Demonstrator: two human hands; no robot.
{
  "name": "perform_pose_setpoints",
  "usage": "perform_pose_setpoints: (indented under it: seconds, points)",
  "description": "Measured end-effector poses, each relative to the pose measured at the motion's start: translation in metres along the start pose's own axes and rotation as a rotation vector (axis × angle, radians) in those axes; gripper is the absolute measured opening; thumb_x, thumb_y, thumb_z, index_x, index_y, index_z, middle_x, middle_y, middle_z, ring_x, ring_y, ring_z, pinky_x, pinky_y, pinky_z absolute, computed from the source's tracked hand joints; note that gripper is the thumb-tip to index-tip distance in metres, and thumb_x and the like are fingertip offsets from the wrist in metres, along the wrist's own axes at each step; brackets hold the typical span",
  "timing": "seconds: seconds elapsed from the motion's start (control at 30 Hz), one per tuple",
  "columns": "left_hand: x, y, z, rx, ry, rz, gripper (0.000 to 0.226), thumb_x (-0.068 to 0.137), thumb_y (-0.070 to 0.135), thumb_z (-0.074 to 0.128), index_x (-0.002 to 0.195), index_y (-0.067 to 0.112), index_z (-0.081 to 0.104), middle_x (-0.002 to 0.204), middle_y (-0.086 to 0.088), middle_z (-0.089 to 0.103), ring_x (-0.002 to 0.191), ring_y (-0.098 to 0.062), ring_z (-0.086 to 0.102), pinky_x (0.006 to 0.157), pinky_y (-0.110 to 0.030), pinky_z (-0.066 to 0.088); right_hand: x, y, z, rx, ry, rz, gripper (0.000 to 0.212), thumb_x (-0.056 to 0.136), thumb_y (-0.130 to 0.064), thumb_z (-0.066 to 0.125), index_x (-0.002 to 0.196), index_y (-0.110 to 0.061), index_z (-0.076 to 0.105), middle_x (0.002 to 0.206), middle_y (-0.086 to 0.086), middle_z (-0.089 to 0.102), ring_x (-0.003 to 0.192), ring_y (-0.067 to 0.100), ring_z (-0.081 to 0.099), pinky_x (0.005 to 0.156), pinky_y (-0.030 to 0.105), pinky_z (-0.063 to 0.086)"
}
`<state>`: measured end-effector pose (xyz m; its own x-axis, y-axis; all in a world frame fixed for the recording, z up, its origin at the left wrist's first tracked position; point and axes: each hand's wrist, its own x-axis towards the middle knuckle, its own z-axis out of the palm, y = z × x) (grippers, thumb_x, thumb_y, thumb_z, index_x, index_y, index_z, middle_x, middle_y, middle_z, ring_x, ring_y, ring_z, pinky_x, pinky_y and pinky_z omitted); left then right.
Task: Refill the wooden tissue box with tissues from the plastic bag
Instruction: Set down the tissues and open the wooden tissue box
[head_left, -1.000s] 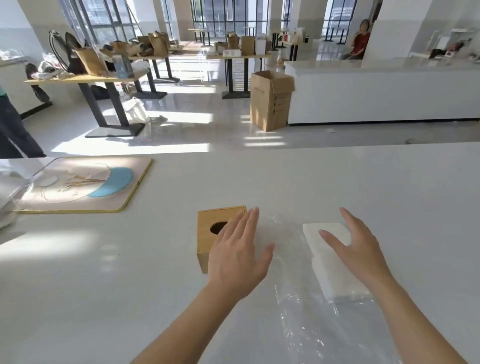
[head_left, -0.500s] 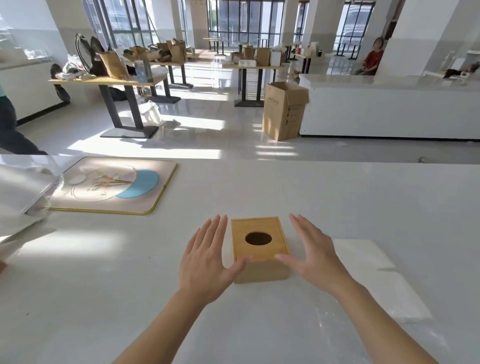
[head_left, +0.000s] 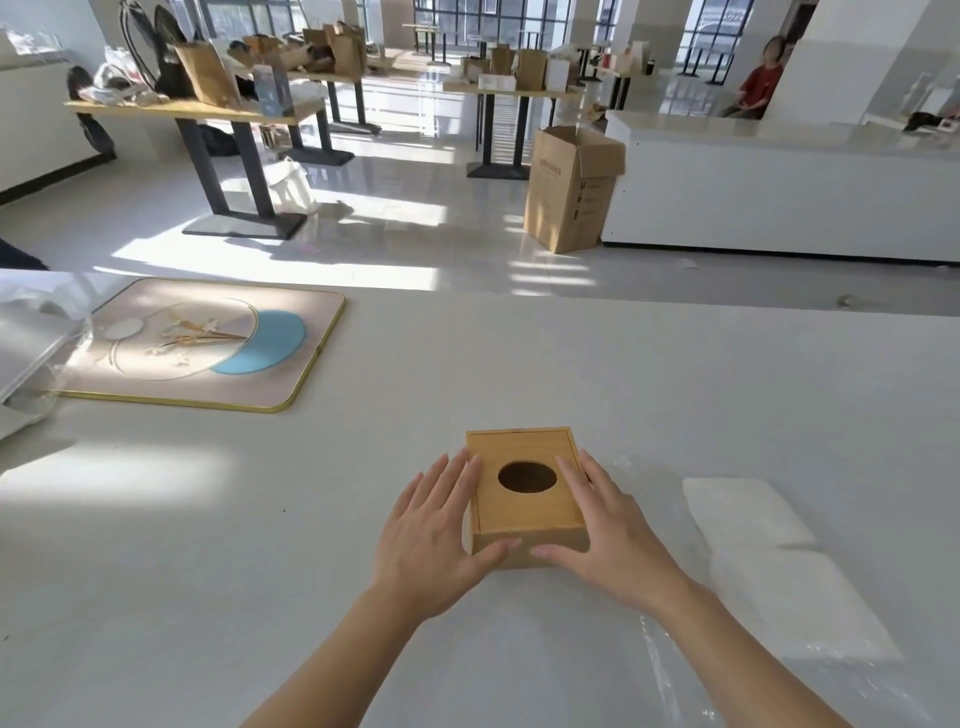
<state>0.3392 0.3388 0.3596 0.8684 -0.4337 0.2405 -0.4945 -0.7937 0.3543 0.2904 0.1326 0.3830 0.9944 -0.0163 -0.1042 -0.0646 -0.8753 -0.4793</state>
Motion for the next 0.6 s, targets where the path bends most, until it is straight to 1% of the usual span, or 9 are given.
perform_pose_setpoints:
  seconds: [0.07, 0.13, 0.23, 0.27, 0.33, 0.37, 0.43, 0.5, 0.6]
  points:
    - [0.000, -0.002, 0.001, 0.002, 0.001, 0.015, 0.092, 0.073, 0.084, 0.018, 0.148, 0.034, 0.003, 0.151, 0.020, -0.004, 0.142, -0.003, -0.006, 0.112, -0.022, -0.005, 0.000, 0.000, 0.004, -0.013, 0.016, -0.008, 0.098, 0.074, -0.067, 0.055, 0.146, -0.035, -0.003, 0.156, -0.009, -0.014, 0.139, 0.018, 0.008, 0.111, 0.034, 0.018]
    - [0.000, -0.005, 0.000, 0.012, -0.004, 0.027, 0.089, 0.074, 0.082, 0.020, 0.148, 0.036, 0.002, 0.151, 0.021, -0.003, 0.139, -0.002, -0.013, 0.112, -0.021, -0.007, -0.001, -0.001, 0.008, -0.012, 0.026, -0.013, 0.098, 0.074, -0.067, 0.056, 0.146, -0.034, -0.003, 0.156, -0.008, -0.017, 0.140, 0.018, 0.006, 0.112, 0.035, 0.017]
    - [-0.005, -0.006, -0.004, 0.010, -0.038, 0.038, 0.090, 0.075, 0.082, 0.022, 0.148, 0.034, 0.001, 0.152, 0.019, -0.004, 0.138, -0.002, -0.016, 0.112, -0.020, -0.007, -0.005, -0.004, 0.013, -0.008, 0.032, -0.010, 0.098, 0.075, -0.067, 0.055, 0.145, -0.036, -0.005, 0.155, -0.008, -0.019, 0.140, 0.023, 0.007, 0.112, 0.037, 0.020]
    - [-0.007, -0.005, -0.006, 0.005, -0.044, 0.038, 0.091, 0.075, 0.081, 0.025, 0.149, 0.031, 0.006, 0.152, 0.017, 0.000, 0.139, -0.004, -0.012, 0.112, -0.023, -0.004, -0.008, -0.005, 0.015, -0.016, 0.031, -0.013, 0.097, 0.075, -0.067, 0.054, 0.145, -0.036, -0.006, 0.155, -0.008, -0.020, 0.140, 0.024, 0.008, 0.112, 0.038, 0.021]
    - [-0.014, -0.005, -0.010, -0.012, -0.038, 0.045, 0.092, 0.076, 0.077, 0.033, 0.148, 0.021, 0.021, 0.151, 0.010, 0.014, 0.140, -0.011, 0.006, 0.114, -0.030, 0.008, -0.014, -0.008, 0.020, -0.036, 0.023, -0.027, 0.096, 0.076, -0.066, 0.053, 0.144, -0.037, -0.008, 0.154, -0.007, -0.022, 0.139, 0.025, 0.010, 0.112, 0.038, 0.023]
    - [-0.017, -0.006, -0.012, -0.022, -0.032, 0.051, 0.091, 0.076, 0.076, 0.037, 0.146, 0.018, 0.027, 0.151, 0.007, 0.020, 0.139, -0.014, 0.014, 0.114, -0.029, 0.015, -0.018, -0.010, 0.022, -0.056, 0.017, -0.039, 0.096, 0.077, -0.066, 0.052, 0.144, -0.037, -0.010, 0.154, -0.006, -0.022, 0.138, 0.025, 0.011, 0.112, 0.038, 0.023]
    - [-0.024, -0.010, -0.015, -0.027, -0.039, 0.066, 0.090, 0.076, 0.074, 0.040, 0.144, 0.016, 0.032, 0.150, 0.004, 0.025, 0.139, -0.016, 0.021, 0.112, -0.028, 0.021, -0.025, -0.010, 0.026, -0.112, 0.011, -0.071, 0.094, 0.077, -0.067, 0.049, 0.144, -0.038, -0.011, 0.155, -0.004, -0.020, 0.137, 0.025, 0.013, 0.113, 0.038, 0.023]
    - [-0.028, -0.015, -0.018, -0.023, -0.060, 0.089, 0.091, 0.075, 0.075, 0.040, 0.145, 0.018, 0.030, 0.152, 0.005, 0.024, 0.141, -0.016, 0.020, 0.112, -0.034, 0.023, -0.029, -0.010, 0.025, -0.146, 0.035, -0.096, 0.091, 0.077, -0.070, 0.047, 0.145, -0.037, -0.004, 0.155, -0.003, -0.012, 0.135, 0.023, 0.011, 0.112, 0.037, 0.021]
    - [-0.024, -0.019, -0.025, -0.045, -0.088, 0.119, 0.093, 0.073, 0.076, 0.040, 0.145, 0.018, 0.029, 0.154, 0.003, 0.019, 0.143, -0.015, 0.014, 0.113, -0.034, 0.021, -0.027, -0.014, 0.017, -0.148, 0.135, -0.189, 0.081, 0.076, -0.065, 0.052, 0.144, -0.032, 0.022, 0.155, 0.004, 0.009, 0.135, 0.020, 0.010, 0.109, 0.032, 0.013]
